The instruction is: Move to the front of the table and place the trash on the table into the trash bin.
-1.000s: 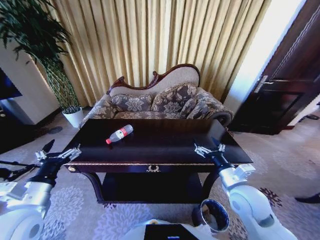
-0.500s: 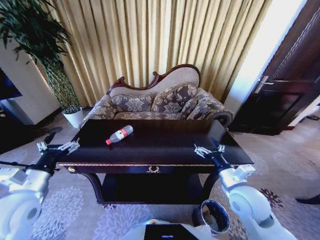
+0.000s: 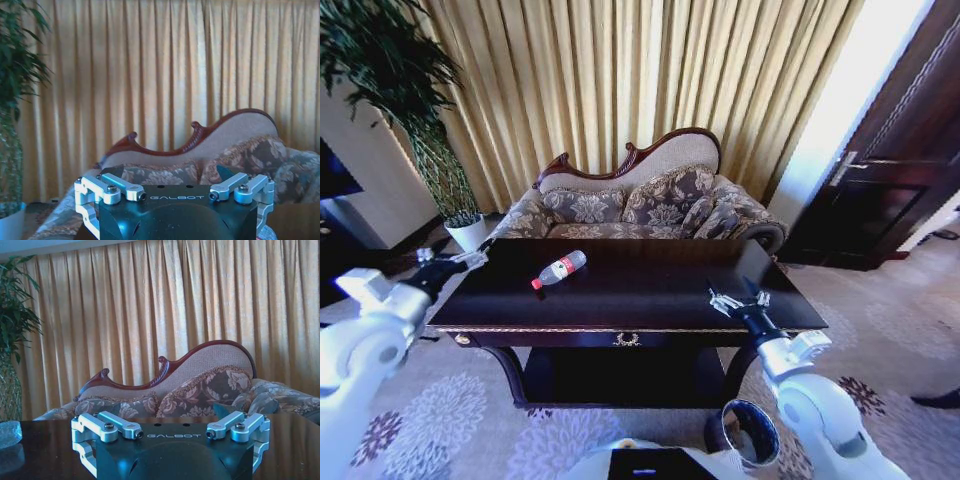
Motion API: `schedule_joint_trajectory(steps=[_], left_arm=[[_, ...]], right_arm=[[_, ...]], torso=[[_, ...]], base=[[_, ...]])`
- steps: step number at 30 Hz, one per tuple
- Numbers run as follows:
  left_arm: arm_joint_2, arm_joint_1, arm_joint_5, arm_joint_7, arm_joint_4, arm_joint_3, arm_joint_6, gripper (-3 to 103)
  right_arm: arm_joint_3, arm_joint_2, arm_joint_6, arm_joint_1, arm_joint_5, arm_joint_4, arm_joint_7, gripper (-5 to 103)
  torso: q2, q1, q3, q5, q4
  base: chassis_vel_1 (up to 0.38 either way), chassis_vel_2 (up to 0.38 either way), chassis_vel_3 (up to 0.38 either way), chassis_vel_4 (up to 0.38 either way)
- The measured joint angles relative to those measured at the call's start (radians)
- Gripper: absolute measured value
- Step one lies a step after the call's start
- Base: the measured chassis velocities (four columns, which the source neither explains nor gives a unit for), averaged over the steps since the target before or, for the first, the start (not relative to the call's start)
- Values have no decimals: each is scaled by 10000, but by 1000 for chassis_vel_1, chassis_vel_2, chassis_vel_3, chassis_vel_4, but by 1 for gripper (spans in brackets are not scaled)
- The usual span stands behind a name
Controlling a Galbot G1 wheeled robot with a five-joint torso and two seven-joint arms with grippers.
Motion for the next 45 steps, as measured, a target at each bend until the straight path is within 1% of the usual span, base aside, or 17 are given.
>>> schedule_joint_trajectory(steps=[1,2,3,6,8,9,12,13,16,17,19,21,22,23,31,39,45], left_arm=[[216,-1059,9,1,571,1197,39,100],[217,-1504,21,-51,723,1745,91,100],[217,-1504,21,-51,723,1745,91,100],[76,-2632,69,-331,964,2989,341,100],[-53,-3254,102,-493,1037,3658,673,100],[-53,-3254,102,-493,1037,3658,673,100],[-178,-3986,121,-470,1199,4576,1098,100],[-178,-3986,121,-470,1199,4576,1098,100],[-297,-4520,79,-438,1283,5151,2188,100],[-297,-4520,79,-438,1283,5151,2188,100],[-348,-4791,73,-385,1337,5424,2862,100],[-400,-5001,79,-370,1437,5636,3291,100],[-400,-5001,79,-370,1437,5636,3291,100],[-426,-5102,81,-355,1509,5737,3457,100],[-482,-5416,340,43,2038,6267,3559,100],[-841,-5721,860,326,2976,6791,3526,100],[-1028,-5916,1136,492,3338,7086,3505,100]], right_arm=[[31,-13,3,-14,34,-10,154,100],[52,-16,4,-15,58,-10,183,100],[52,-16,4,-15,58,-10,183,100],[126,-62,4,-17,107,-23,220,100],[176,-117,5,-15,130,-60,243,100],[176,-117,5,-15,130,-60,243,100],[226,-182,12,-12,149,-142,272,100],[226,-182,12,-12,149,-142,272,100],[227,-205,31,9,152,-235,283,100],[227,-205,31,9,152,-235,283,100],[215,-215,41,41,152,-309,284,100],[204,-217,51,73,152,-391,285,100],[204,-217,51,73,152,-391,285,100],[195,-217,65,93,152,-445,285,100],[100,-159,109,170,107,-684,286,100],[135,-190,125,171,98,-760,287,100],[156,-231,128,157,96,-757,299,100]], torso=[[0,0,-1,0,3],[0,0,0,-1,2],[0,0,0,-1,2],[0,1,0,2,-1],[-1,1,0,1,0],[-1,1,0,1,0],[-1,0,0,2,1],[-1,0,0,2,1],[-1,0,0,1,0],[-1,0,0,1,0],[-1,0,0,2,2],[-1,1,-1,2,1],[-1,1,-1,2,1],[0,0,-1,1,0],[0,0,-1,1,1],[0,0,0,0,2],[-1,0,-1,1,0]], base=[[0,0,0,0],[0,0,0,0],[0,0,0,0],[0,0,0,0],[0,0,0,0],[0,0,0,0],[0,0,0,0],[0,0,0,0],[0,0,0,0],[0,0,0,0],[0,0,0,0],[0,0,0,0],[0,0,0,0],[0,0,0,0],[0,0,0,0],[0,0,0,0],[0,0,0,0]])
